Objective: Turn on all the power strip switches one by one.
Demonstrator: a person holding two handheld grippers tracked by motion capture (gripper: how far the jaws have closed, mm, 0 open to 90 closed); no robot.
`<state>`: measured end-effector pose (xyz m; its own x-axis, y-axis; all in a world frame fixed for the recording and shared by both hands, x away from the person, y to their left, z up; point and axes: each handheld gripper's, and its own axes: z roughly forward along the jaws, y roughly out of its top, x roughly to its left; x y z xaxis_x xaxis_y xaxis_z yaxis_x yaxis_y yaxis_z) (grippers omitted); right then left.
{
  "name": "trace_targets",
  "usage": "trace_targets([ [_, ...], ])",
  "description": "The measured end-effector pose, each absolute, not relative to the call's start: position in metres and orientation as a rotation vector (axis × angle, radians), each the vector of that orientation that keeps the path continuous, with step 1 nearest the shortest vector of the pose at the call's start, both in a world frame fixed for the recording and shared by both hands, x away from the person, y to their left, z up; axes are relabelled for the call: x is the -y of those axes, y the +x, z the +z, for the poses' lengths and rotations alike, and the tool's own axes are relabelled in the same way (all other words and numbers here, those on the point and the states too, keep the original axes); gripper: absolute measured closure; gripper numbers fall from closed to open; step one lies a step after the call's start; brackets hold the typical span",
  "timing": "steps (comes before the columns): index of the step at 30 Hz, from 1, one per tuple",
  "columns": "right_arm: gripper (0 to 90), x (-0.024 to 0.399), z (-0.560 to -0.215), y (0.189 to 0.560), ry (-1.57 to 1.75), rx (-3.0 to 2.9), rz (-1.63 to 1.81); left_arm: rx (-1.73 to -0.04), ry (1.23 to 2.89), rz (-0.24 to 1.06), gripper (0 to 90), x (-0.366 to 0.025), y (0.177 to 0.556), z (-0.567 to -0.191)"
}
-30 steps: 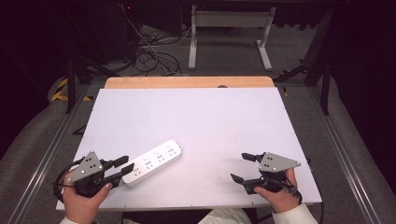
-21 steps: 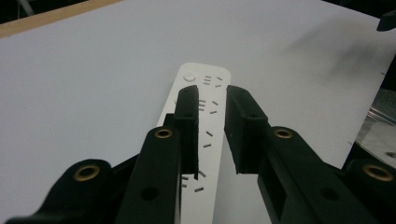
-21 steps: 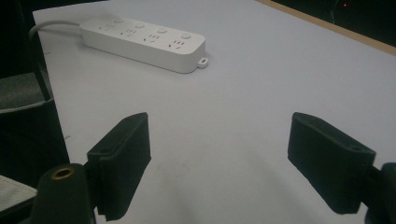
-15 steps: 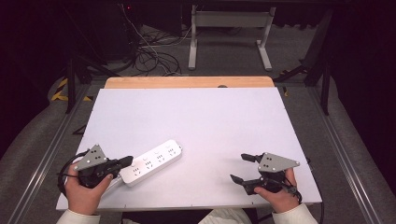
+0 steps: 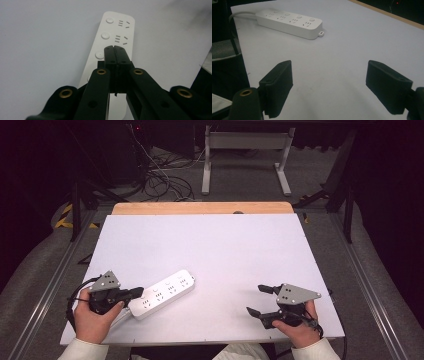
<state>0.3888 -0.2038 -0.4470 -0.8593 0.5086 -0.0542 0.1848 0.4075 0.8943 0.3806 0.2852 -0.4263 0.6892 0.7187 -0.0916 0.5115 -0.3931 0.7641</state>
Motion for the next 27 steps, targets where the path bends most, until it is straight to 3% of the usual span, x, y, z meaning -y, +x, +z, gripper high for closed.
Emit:
trace_targets([
  [27, 21.9, 0.205, -0.448, 0.390, 0.600, -2.361, 1.436, -1.045, 2.215, 0.294, 89.7, -0.282, 0.403, -0.447],
])
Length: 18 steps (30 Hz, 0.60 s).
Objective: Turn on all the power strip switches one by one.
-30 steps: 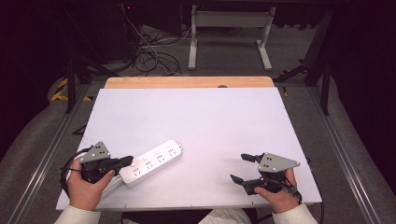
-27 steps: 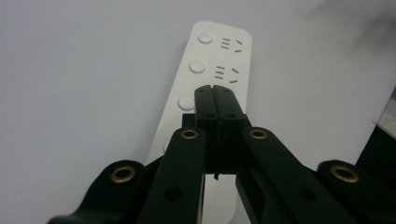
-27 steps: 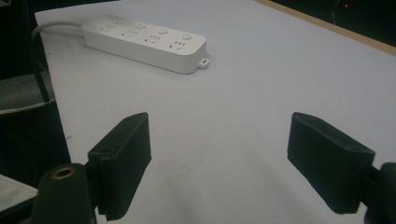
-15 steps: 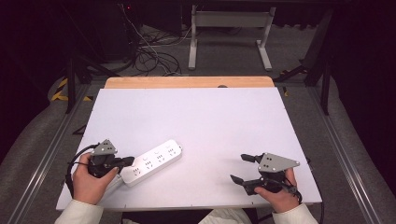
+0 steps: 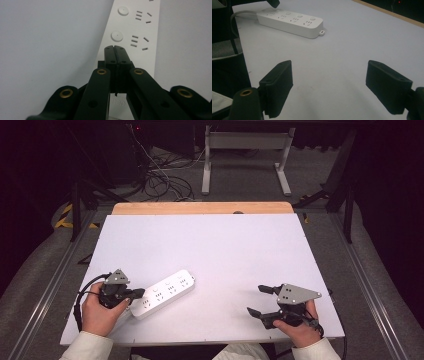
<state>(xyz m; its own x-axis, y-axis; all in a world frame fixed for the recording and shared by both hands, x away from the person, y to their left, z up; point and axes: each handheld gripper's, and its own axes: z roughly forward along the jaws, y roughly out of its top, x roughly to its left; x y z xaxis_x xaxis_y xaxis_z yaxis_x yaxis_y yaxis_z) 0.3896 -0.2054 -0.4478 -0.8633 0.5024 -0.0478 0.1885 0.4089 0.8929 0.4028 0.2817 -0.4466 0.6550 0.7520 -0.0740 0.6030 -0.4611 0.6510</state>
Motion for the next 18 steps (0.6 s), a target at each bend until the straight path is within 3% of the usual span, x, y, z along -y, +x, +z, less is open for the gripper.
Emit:
trace_targets([
  [18, 22.3, 0.2061, -0.4477, 0.3893, 0.600, -2.360, 1.429, -1.067, 2.205, 0.281, 89.8, -0.2829, 0.4046, -0.4531],
])
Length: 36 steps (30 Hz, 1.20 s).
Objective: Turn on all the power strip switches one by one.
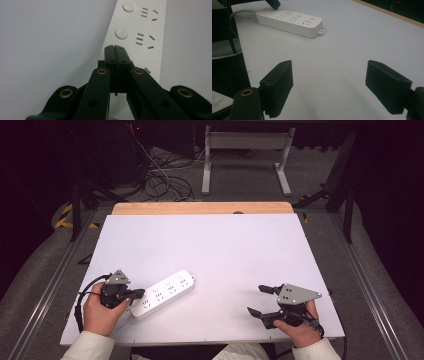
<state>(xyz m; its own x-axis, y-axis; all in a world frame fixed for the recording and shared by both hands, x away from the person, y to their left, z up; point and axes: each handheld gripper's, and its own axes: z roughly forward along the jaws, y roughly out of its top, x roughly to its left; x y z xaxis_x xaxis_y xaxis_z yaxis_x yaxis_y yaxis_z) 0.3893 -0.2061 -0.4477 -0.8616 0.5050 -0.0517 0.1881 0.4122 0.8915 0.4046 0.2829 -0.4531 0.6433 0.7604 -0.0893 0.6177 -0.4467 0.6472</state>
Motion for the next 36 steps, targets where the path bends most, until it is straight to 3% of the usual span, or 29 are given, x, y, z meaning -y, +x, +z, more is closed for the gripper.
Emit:
trace_targets([
  [36, 22.4, 0.2062, -0.4465, 0.3868, 0.585, -2.359, 1.431, -1.086, 2.223, 0.309, 90.0, -0.2780, 0.4036, -0.4562],
])
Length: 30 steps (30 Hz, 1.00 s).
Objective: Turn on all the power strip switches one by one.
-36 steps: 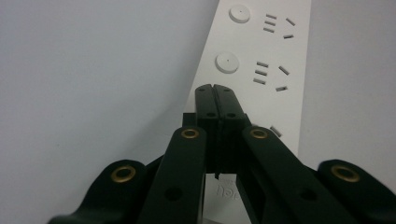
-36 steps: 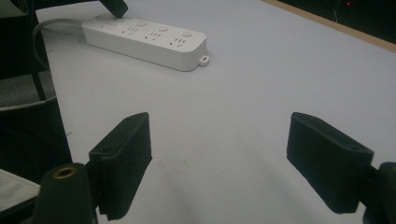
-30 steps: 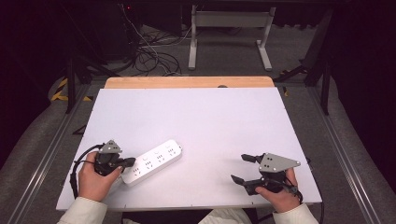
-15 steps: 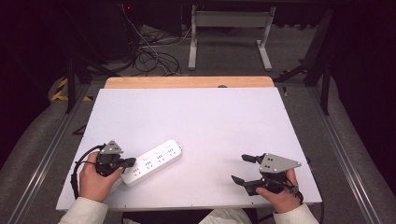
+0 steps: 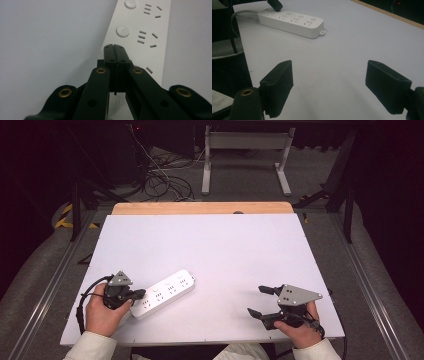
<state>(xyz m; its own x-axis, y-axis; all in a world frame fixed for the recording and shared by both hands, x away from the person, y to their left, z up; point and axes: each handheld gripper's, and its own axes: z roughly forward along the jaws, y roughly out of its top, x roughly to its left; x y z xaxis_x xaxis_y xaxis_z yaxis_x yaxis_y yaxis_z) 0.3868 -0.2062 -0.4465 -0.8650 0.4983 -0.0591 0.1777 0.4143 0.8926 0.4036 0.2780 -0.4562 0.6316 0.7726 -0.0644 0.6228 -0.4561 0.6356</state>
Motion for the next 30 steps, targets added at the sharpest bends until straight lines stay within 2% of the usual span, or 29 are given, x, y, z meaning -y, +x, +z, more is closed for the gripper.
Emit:
trace_targets([
  [8, 22.4, 0.206, -0.446, 0.386, 0.588, -2.357, 1.437, -1.096, 2.209, 0.303, 90.0, -0.279, 0.403, -0.457],
  [9, 22.4, 0.207, -0.446, 0.386, 0.587, -2.356, 1.437, -1.098, 2.194, 0.384, 89.9, -0.281, 0.400, -0.455],
  [10, 22.4, 0.207, -0.446, 0.386, 0.587, -2.356, 1.437, -1.100, 2.180, 0.413, 89.9, -0.282, 0.398, -0.453],
  [14, 22.5, 0.209, -0.447, 0.388, 0.595, -2.353, 1.434, -1.041, 2.068, 0.448, 89.9, -0.288, 0.392, -0.433],
  [30, 22.4, 0.208, -0.448, 0.389, 0.600, -2.360, 1.434, -0.961, 2.075, 0.425, 89.9, -0.272, 0.395, -0.425],
])
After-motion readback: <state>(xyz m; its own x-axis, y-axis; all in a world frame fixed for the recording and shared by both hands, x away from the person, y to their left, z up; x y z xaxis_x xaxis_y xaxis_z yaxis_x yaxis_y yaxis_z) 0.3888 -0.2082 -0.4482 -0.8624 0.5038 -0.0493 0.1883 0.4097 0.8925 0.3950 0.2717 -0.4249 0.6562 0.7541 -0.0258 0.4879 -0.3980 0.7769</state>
